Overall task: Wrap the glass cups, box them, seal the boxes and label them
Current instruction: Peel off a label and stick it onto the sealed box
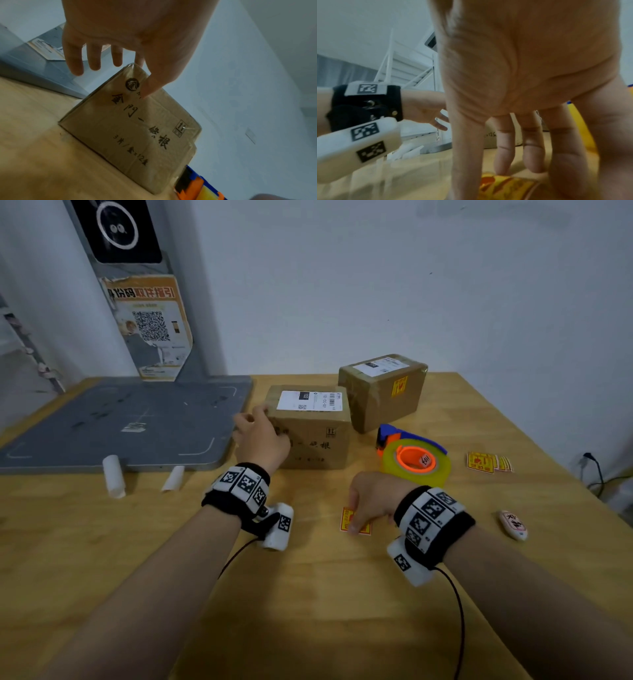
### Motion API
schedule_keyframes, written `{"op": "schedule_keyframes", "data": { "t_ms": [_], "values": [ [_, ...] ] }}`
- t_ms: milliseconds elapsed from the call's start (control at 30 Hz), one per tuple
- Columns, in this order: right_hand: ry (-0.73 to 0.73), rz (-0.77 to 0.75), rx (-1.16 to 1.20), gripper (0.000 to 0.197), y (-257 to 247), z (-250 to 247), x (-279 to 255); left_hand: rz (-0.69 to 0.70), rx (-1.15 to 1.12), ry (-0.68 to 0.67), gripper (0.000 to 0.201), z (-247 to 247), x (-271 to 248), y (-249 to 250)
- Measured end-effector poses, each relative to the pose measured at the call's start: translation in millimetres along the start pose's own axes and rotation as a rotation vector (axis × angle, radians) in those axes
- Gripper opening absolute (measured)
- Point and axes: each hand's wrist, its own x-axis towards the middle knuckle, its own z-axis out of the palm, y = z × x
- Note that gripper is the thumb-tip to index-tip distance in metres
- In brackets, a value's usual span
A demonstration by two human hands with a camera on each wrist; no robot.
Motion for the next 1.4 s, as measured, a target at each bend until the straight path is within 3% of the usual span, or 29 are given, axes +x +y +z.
{"op": "schedule_keyframes", "data": {
  "t_ms": [133,267,367,500,633,767,933,1133,1300,1400],
  "values": [
    [0.002,-0.004,0.076,0.047,-0.2,1.9,-3.3,-0.009,-0.018,0.02,0.063,-2.6,-18.8,0.6],
    [0.01,-0.028,0.102,0.045,-4.4,4.7,-7.0,0.016,-0.071,0.014,0.056,-10.1,-36.2,-1.3],
    [0.034,-0.01,0.167,0.054,-4.8,8.7,-9.6,0.043,-0.136,-0.045,0.048,-15.1,-50.3,-0.2],
    [0.058,0.025,0.223,0.038,-2.6,15.0,-16.4,0.077,-0.215,-0.151,0.032,-20.5,-71.9,0.7],
    [0.163,0.07,0.122,0.061,-9.4,20.3,-28.2,0.117,-0.233,-0.171,0.028,-23.3,-90.2,1.5],
    [0.197,0.111,0.144,0.065,-15.0,27.3,-28.4,0.099,-0.294,-0.218,0.024,-22.1,-104.0,1.7],
    [0.185,0.134,0.221,0.053,-17.8,32.0,-27.7,0.102,-0.345,-0.234,0.02,-17.8,-110.2,-0.2],
    [0.256,0.177,0.097,0.046,-22.5,30.4,-24.6,0.101,-0.367,-0.257,0.014,-12.9,-106.1,-0.6],
    [0.218,0.158,0.212,0.032,-24.5,35.0,-19.3,0.113,-0.419,-0.272,0.013,-14.4,-104.7,-1.0],
    [0.183,0.122,0.293,0.035,-20.1,36.7,-19.6,0.084,-0.452,-0.309,0.012,-12.1,-103.4,-7.1]
  ]
}}
